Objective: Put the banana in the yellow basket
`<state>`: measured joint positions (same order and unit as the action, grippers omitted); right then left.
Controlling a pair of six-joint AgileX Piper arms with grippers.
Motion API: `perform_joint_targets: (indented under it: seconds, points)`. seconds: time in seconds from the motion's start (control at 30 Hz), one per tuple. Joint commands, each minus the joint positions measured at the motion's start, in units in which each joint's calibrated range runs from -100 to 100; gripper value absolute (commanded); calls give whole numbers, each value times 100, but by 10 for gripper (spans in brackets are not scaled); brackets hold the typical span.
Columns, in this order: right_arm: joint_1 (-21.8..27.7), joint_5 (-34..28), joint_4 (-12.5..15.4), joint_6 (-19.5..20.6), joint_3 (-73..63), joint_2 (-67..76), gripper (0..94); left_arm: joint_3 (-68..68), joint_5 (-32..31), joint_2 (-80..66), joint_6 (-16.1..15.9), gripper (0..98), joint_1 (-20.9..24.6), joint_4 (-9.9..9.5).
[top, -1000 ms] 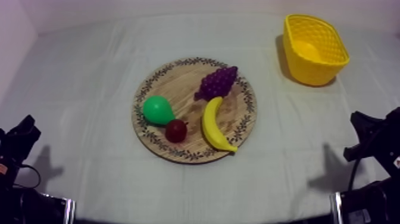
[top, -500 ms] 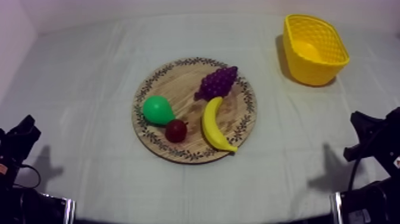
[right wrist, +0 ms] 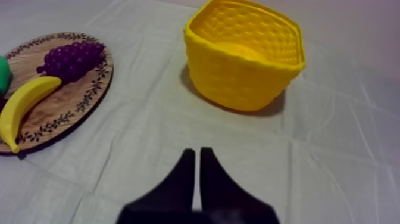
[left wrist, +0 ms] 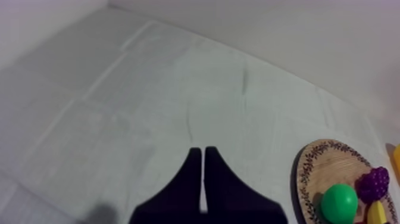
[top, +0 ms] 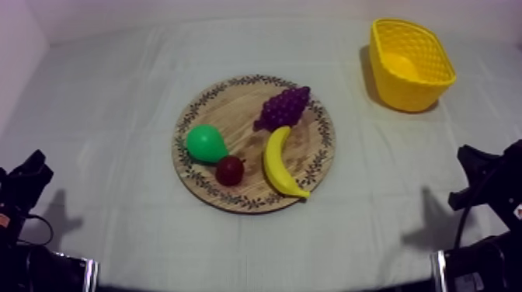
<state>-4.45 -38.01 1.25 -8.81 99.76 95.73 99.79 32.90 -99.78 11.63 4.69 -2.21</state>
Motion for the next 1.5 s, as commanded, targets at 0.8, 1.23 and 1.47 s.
perform_joint_targets:
  seconds: [0.8,1.23,1.47]
  points:
    - [38,376,-163,-67,-171,-89,5,-1,0,-5,-2,1,-2,3]
    - [-9,-100,147,-367,-2544,-1695,6,-1,0,-5,0,1,-2,3]
    - [-381,-930,-43,-139,-4229,-2739,5,-1,0,-5,1,1,-2,3]
